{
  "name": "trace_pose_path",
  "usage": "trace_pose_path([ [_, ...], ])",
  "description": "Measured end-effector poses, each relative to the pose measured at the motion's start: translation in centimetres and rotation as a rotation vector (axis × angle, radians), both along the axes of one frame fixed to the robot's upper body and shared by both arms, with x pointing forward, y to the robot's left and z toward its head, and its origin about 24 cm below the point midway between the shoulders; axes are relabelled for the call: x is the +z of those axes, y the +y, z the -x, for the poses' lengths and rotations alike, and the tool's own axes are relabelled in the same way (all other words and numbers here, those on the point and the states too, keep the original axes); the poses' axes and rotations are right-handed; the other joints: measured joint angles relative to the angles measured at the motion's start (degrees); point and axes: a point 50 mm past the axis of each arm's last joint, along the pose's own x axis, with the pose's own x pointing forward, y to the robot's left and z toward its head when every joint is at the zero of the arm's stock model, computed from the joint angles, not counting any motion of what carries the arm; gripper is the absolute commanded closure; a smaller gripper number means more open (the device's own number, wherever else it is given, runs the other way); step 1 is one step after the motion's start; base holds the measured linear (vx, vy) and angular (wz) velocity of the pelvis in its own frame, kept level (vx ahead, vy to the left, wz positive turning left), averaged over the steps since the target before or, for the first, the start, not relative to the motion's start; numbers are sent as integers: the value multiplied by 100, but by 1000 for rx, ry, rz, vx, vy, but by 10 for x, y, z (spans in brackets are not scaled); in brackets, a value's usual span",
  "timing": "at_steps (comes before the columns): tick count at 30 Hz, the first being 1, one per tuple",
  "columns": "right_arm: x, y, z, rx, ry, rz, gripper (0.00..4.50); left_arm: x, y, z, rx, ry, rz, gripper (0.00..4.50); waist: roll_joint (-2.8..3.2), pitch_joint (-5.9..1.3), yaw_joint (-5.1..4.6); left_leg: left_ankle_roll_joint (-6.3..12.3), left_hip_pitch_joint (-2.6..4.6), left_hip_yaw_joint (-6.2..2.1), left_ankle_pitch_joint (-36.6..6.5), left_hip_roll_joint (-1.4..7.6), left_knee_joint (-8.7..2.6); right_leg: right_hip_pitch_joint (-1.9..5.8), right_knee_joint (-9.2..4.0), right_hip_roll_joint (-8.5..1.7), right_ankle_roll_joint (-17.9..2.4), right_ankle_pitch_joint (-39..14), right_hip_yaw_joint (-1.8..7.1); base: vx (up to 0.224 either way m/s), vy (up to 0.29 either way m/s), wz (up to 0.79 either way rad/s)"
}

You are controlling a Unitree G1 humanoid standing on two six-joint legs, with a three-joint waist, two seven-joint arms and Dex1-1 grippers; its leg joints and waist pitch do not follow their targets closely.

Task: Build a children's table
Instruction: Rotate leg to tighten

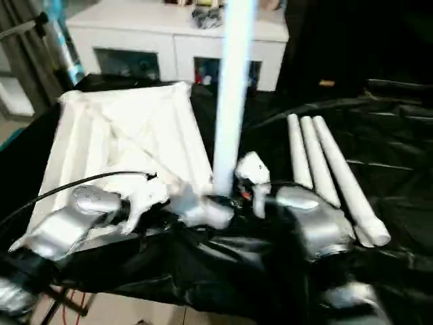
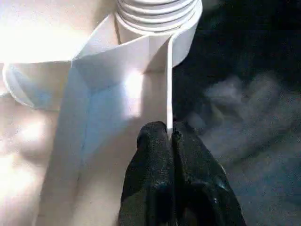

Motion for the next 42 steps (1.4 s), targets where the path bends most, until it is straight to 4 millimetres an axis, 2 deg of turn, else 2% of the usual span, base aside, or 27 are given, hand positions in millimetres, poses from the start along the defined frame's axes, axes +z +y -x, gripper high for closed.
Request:
trace_pose_path([
  [4,-3,3,-13,-172,11,2,260,-3,-21,-8,93,-8,8,450,7,4,-57,0,17,-42,0,-11,-41,10,-90,-5,7,-6,-35,-34,12,-8],
  [8,-6,4,-29,-403,52,-2,260,-4,-51,-18,232,-15,2,450,15,6,-99,1,19,-33,0,-30,-57,10,-144,-30,6,-7,-45,0,0,0],
  [10,-7,5,-32,-440,61,-5,260,-6,-56,-18,248,-15,4,450,23,-1,-128,2,20,-37,-1,-31,-61,14,-180,-81,5,-6,-120,0,0,0],
  [11,-7,8,-34,-451,66,0,260,-6,-57,-17,256,-15,-2,450,33,-6,-136,3,21,-41,-1,-31,-64,14,-200,-100,5,-6,-157,0,0,0],
  [16,-6,12,-37,-447,72,19,260,-7,-56,-18,270,-18,-14,450,23,-9,-158,6,33,-43,-3,-45,-64,4,-208,-124,5,-6,-177,0,0,0],
  [18,-6,14,-37,-444,74,26,260,-7,-55,-20,276,-16,-19,450,21,-6,-163,7,37,-45,-4,-46,-66,2,-217,-146,6,-7,-218,0,0,0],
  [19,-6,15,-38,-443,74,28,260,-7,-54,-21,280,-15,-20,450,27,-4,-165,8,37,-47,-5,-45,-78,6,-238,-182,6,-7,-281,0,0,0],
  [20,-6,16,-38,-443,73,32,260,-7,-53,-21,283,-13,-20,450,34,-2,-163,8,37,-55,-5,-42,-95,11,-272,-187,6,-7,-308,0,0,0],
  [23,-5,18,-40,-451,67,44,260,-6,-53,-23,286,-12,-23,450,40,-3,-166,8,35,-65,-5,-46,-177,20,-390,-186,6,-7,-342,0,0,0],
  [25,-4,19,-41,-452,68,45,260,-6,-53,-23,286,-12,-23,450,42,-1,-164,8,33,-64,-5,-51,-197,17,-414,-187,6,-7,-341,0,0,0],
  [26,-4,19,-41,-452,68,45,225,-6,-53,-23,286,-12,-23,450,43,-1,-164,8,34,-62,-5,-51,-197,17,-414,-187,6,-6,-339,0,0,0],
  [27,-4,19,-41,-451,68,45,225,-6,-53,-23,286,-12,-23,450,41,0,-164,8,34,-59,-5,-51,-197,14,-414,-187,6,-6,-337,0,0,0],
  [29,-5,20,-41,-450,74,46,188,-6,-52,-23,287,-12,-24,450,40,2,-162,8,35,-58,-5,-51,-198,9,-414,-187,6,-6,-336,0,0,0],
  [32,-9,19,-40,-459,96,53,178,-5,-52,-23,275,-11,-20,450,47,9,-155,8,35,-51,-5,-52,-205,4,-414,-187,6,-7,-328,0,0,0],
  [34,-9,20,-40,-457,95,52,145,-4,-51,-24,267,-13,-20,450,49,13,-157,8,36,-48,-5,-53,-213,0,-414,-187,6,-6,-325,0,0,0],
  [36,-9,21,-41,-455,96,53,139,-4,-51,-24,261,-15,-19,450,50,17,-152,8,35,-48,-5,-52,-215,-3,-414,-187,6,-7,-325,0,0,0],
  [39,-8,21,-41,-451,96,51,105,-3,-50,-24,248,-20,-21,450,51,27,-149,8,35,-44,-5,-52,-224,-6,-414,-187,6,-6,-322,0,0,0],
  [42,-21,17,-35,-454,146,57,83,1,-50,-23,220,-32,-17,450,69,64,-125,8,12,-33,-4,-52,-230,-24,-413,-187,-6,1,-311,0,0,0],
])
